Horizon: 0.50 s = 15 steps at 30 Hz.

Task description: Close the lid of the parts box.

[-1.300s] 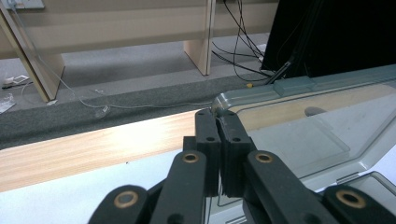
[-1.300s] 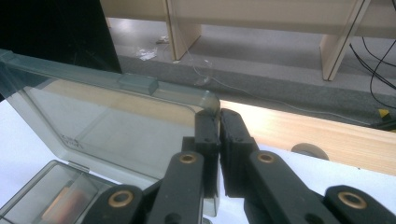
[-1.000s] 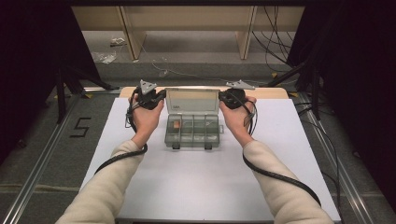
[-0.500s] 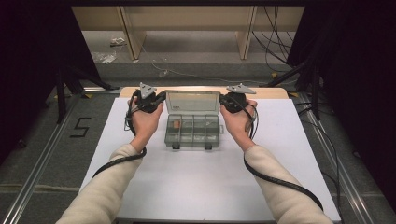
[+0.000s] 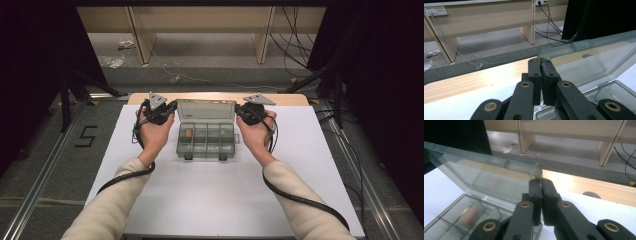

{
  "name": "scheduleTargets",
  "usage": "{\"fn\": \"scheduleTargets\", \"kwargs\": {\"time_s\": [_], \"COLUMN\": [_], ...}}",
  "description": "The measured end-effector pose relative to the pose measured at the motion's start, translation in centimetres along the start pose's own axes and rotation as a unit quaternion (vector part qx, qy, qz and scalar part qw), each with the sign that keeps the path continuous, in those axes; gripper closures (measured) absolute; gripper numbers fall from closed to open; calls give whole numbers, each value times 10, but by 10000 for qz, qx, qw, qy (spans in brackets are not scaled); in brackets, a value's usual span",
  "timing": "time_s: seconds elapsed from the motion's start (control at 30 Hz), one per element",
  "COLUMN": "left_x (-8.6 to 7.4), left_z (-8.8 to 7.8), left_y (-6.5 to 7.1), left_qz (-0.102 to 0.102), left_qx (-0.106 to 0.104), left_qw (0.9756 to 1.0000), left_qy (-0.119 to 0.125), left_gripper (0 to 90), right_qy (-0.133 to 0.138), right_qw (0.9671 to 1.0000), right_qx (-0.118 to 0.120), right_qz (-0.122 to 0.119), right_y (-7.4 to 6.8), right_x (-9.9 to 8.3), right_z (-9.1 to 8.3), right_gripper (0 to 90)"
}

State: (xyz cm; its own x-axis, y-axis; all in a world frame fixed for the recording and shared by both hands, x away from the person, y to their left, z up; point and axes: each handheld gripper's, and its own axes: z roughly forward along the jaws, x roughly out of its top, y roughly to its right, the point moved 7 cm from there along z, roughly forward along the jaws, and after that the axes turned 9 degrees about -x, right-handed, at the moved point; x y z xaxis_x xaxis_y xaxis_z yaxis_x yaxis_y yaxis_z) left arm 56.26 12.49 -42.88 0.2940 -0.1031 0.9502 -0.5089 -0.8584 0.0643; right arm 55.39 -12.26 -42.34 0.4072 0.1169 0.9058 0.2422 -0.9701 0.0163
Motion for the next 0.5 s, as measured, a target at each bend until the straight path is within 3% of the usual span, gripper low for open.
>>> {"fn": "scheduleTargets", "kwargs": {"time_s": [0.5], "left_x": [-5], "left_z": [-7], "left_y": [4], "left_qz": [138], "left_qx": [-42], "left_qw": [9999], "left_qy": [5], "left_gripper": [864], "right_qy": [36], "right_qw": [10000], "right_qx": [41], "right_qz": [-40], "right_y": [-2], "right_x": [-6], "right_z": [-7], "right_gripper": [882]}}
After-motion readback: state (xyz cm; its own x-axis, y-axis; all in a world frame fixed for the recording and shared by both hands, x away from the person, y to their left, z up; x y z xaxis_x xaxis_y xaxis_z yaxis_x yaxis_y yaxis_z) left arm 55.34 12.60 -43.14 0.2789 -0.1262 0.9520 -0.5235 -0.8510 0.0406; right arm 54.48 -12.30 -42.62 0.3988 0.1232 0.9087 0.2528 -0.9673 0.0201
